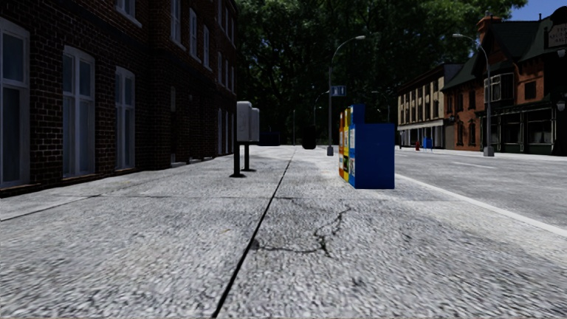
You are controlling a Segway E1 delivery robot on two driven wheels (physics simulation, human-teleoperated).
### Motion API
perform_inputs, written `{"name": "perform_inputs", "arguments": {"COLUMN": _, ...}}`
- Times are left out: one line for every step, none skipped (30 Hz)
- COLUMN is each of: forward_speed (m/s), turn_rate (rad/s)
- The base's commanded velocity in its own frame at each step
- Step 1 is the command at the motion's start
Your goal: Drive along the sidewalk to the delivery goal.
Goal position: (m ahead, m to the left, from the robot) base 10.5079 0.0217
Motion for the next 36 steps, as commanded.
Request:
{"name": "perform_inputs", "arguments": {"forward_speed": 2.0, "turn_rate": 0.0}}
{"name": "perform_inputs", "arguments": {"forward_speed": 2.0, "turn_rate": 0.0}}
{"name": "perform_inputs", "arguments": {"forward_speed": 2.0, "turn_rate": 0.0}}
{"name": "perform_inputs", "arguments": {"forward_speed": 2.0, "turn_rate": 0.0}}
{"name": "perform_inputs", "arguments": {"forward_speed": 2.0, "turn_rate": 0.0}}
{"name": "perform_inputs", "arguments": {"forward_speed": 2.0, "turn_rate": 0.0}}
{"name": "perform_inputs", "arguments": {"forward_speed": 2.0, "turn_rate": 0.0}}
{"name": "perform_inputs", "arguments": {"forward_speed": 2.0, "turn_rate": 0.0}}
{"name": "perform_inputs", "arguments": {"forward_speed": 2.0, "turn_rate": 0.0}}
{"name": "perform_inputs", "arguments": {"forward_speed": 2.0, "turn_rate": 0.0}}
{"name": "perform_inputs", "arguments": {"forward_speed": 2.0, "turn_rate": 0.0}}
{"name": "perform_inputs", "arguments": {"forward_speed": 2.0, "turn_rate": 0.0}}
{"name": "perform_inputs", "arguments": {"forward_speed": 2.0, "turn_rate": 0.0}}
{"name": "perform_inputs", "arguments": {"forward_speed": 2.0, "turn_rate": 0.0}}
{"name": "perform_inputs", "arguments": {"forward_speed": 2.0, "turn_rate": 0.0}}
{"name": "perform_inputs", "arguments": {"forward_speed": 2.0, "turn_rate": 0.0}}
{"name": "perform_inputs", "arguments": {"forward_speed": 2.0, "turn_rate": 0.0}}
{"name": "perform_inputs", "arguments": {"forward_speed": 2.0, "turn_rate": 0.0}}
{"name": "perform_inputs", "arguments": {"forward_speed": 2.0, "turn_rate": 0.0}}
{"name": "perform_inputs", "arguments": {"forward_speed": 2.0, "turn_rate": 0.0}}
{"name": "perform_inputs", "arguments": {"forward_speed": 2.0, "turn_rate": 0.0}}
{"name": "perform_inputs", "arguments": {"forward_speed": 2.0, "turn_rate": 0.0}}
{"name": "perform_inputs", "arguments": {"forward_speed": 2.0, "turn_rate": 0.0}}
{"name": "perform_inputs", "arguments": {"forward_speed": 2.0, "turn_rate": 0.0}}
{"name": "perform_inputs", "arguments": {"forward_speed": 2.0, "turn_rate": 0.0}}
{"name": "perform_inputs", "arguments": {"forward_speed": 2.0, "turn_rate": 0.0}}
{"name": "perform_inputs", "arguments": {"forward_speed": 2.0, "turn_rate": 0.0}}
{"name": "perform_inputs", "arguments": {"forward_speed": 2.0, "turn_rate": 0.0}}
{"name": "perform_inputs", "arguments": {"forward_speed": 2.0, "turn_rate": 0.0}}
{"name": "perform_inputs", "arguments": {"forward_speed": 2.0, "turn_rate": 0.0}}
{"name": "perform_inputs", "arguments": {"forward_speed": 2.0, "turn_rate": 0.0}}
{"name": "perform_inputs", "arguments": {"forward_speed": 2.0, "turn_rate": 0.0}}
{"name": "perform_inputs", "arguments": {"forward_speed": 2.0, "turn_rate": 0.0}}
{"name": "perform_inputs", "arguments": {"forward_speed": 2.0, "turn_rate": 0.0}}
{"name": "perform_inputs", "arguments": {"forward_speed": 2.0, "turn_rate": 0.0}}
{"name": "perform_inputs", "arguments": {"forward_speed": 2.0, "turn_rate": 0.0}}
